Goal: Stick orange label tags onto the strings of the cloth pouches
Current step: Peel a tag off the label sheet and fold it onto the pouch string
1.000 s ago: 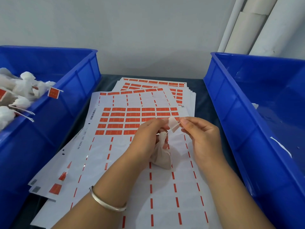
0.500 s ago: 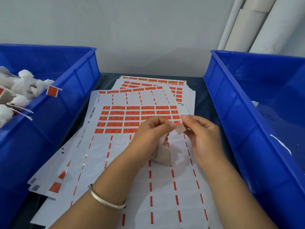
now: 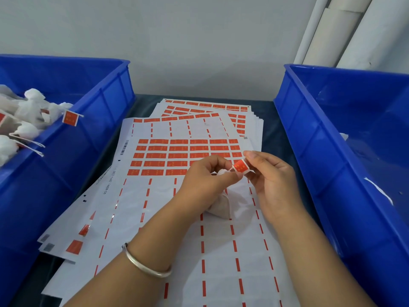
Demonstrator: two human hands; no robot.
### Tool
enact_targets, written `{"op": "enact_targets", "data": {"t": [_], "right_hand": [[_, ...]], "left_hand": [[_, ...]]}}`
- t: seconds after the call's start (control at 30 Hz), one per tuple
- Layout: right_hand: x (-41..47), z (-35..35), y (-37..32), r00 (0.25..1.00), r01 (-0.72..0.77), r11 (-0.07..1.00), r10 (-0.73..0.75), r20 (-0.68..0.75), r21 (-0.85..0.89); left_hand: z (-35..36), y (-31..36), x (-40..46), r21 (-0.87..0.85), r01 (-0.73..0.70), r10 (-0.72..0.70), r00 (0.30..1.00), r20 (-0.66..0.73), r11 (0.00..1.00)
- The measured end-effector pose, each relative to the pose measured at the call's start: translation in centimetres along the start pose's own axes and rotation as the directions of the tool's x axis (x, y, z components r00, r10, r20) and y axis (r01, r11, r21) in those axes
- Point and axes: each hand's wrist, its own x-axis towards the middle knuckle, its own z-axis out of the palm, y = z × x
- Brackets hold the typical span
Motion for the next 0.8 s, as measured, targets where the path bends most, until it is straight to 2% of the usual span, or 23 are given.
{"op": "enact_targets", "data": {"t": [0.37,0.53,0.67,0.73,0.8], "right_hand": [[-0.02,0.02,-0.04,0.999,-0.040,0.999,0.040,0.013,0.002],[0.01,0.11,-0.03,0.999,-0.019,1.000,0.019,0.041,-0.009],[-0.16,0.18,-0.14,0.998,-0.020,1.000,0.018,0.067,0.022],[-0.16,0.13,-0.10,0.997,-0.026,0.999,0.024,0.074,0.033],[-0.18,0.08,-0.09,0.996,-0.029,0.999,0.026,0.088,0.036]], "left_hand": [[-0.04,-0.16,-0.04,0.007,-0.009,0.008,1.000,0.003,1.000],[-0.42,0.10,-0.38,-0.099,-0.044,0.050,0.997,0.056,0.994],[-0.47,0.55,-0.57,-0.191,0.074,-0.066,0.997,0.046,0.979],[-0.45,0.69,-0.46,-0.181,0.110,-0.109,0.994,0.019,0.977],[-0.41,0.38,-0.26,-0.132,0.031,-0.032,1.000,0.000,0.991]]}}
